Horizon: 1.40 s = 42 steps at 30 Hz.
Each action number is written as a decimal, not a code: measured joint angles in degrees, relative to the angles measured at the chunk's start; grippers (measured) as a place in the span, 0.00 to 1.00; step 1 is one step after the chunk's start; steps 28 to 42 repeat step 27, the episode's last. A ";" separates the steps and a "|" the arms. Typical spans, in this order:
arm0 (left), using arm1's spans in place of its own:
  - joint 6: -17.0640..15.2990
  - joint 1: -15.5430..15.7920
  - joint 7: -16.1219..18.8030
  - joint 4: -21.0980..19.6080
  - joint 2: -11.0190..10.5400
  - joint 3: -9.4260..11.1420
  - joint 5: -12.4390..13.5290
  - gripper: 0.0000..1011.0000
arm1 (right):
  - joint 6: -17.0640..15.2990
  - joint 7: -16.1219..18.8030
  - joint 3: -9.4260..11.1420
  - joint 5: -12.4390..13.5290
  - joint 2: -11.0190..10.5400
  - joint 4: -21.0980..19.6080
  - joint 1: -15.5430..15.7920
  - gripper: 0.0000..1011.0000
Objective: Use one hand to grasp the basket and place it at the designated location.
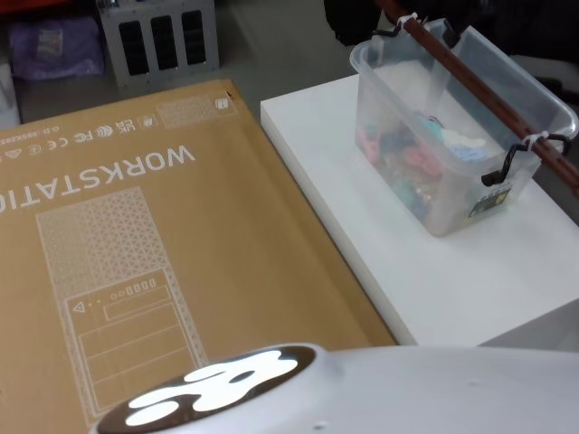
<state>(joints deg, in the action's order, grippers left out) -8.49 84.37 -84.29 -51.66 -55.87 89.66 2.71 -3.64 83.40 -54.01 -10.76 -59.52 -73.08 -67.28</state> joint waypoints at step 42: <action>0.00 0.00 0.00 0.00 0.00 0.00 0.00 0.00 | -0.20 -0.01 0.64 0.23 -0.42 -0.84 0.11 0.99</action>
